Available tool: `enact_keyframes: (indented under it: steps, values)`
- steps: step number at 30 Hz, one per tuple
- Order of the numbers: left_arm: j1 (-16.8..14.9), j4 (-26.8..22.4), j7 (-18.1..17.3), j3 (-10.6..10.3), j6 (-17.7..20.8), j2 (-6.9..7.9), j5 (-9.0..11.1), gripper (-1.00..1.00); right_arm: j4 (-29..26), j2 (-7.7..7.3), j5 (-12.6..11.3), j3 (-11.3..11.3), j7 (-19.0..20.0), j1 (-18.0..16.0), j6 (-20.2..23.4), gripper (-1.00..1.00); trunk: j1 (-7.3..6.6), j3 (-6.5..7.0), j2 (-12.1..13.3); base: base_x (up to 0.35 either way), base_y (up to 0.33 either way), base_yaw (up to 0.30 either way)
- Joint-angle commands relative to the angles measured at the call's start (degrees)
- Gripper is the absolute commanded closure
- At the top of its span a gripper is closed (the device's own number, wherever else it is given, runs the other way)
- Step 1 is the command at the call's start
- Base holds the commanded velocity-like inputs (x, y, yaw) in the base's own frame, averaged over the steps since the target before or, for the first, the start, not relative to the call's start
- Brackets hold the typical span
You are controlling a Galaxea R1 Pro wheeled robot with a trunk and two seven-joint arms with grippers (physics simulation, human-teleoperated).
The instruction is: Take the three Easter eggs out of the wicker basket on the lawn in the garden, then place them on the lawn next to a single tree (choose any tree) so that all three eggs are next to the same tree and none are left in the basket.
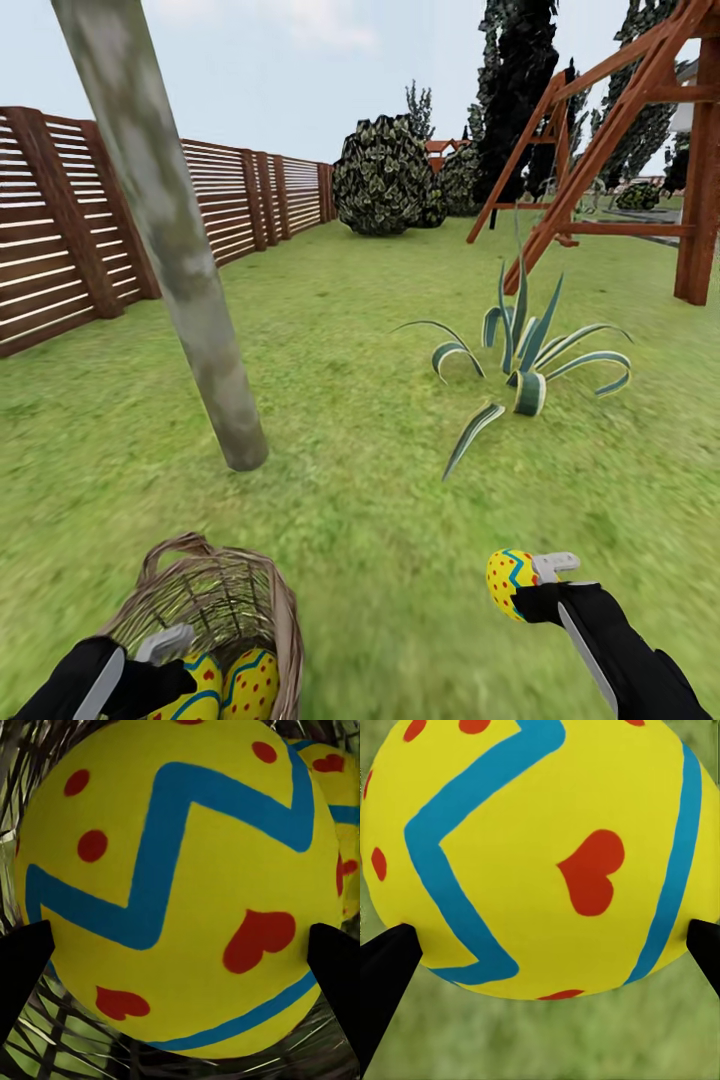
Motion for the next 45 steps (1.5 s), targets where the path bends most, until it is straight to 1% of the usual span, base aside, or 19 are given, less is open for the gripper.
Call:
enact_keyframes:
  steps: [1, 4, 6, 31, 36, 42, 45]
  values:
    - [-0.02, -0.04, -0.46, 0.19, 0.20, -0.13, -0.42, 1.00, -0.06, -0.05, -0.02, 0.10, 0.11, -0.02, 0.27, 1.00, -0.04, 0.17, -0.01, 0.000, 0.000, 0.000]
    - [-0.02, 0.00, -0.41, 0.19, -1.18, -0.21, -0.42, 1.00, -0.05, -0.05, -0.02, 0.10, 0.08, -0.02, 0.27, 1.00, -0.11, 0.84, 0.03, 0.000, 0.000, 0.000]
    - [-0.01, 0.00, -0.44, 0.19, -1.36, -0.22, -0.42, 1.00, -0.05, -0.05, -0.02, 0.10, 0.08, -0.02, 0.27, 1.00, -0.16, 1.28, 0.06, 0.000, 0.000, 0.000]
    - [-0.01, 0.00, -0.46, 0.19, -1.40, -0.22, -0.42, 1.00, -0.05, 0.03, -0.02, 0.10, 0.14, -0.02, 0.27, 1.00, -0.81, 6.82, 0.40, 0.000, 0.000, 0.000]
    - [-0.02, 0.08, -0.37, 0.19, -1.40, -0.24, -0.42, 1.00, -0.05, 0.01, -0.02, 0.10, 0.15, -0.02, 0.27, 1.00, -0.94, 7.93, 0.46, -0.191, 0.000, 0.000]
    - [-0.02, 0.09, -0.37, 0.19, -1.43, -0.29, -0.42, 1.00, -0.05, -0.02, -0.04, 0.10, 0.15, -0.02, 0.27, 1.00, -1.09, 9.26, 0.54, -0.013, 0.000, 0.000]
    - [-0.02, 0.04, -0.37, 0.19, -1.47, -0.31, -0.35, 1.00, -0.05, 0.01, -0.10, 0.10, 0.17, -0.02, 0.08, 1.00, -1.09, 9.26, 0.54, 0.000, 0.000, 0.000]
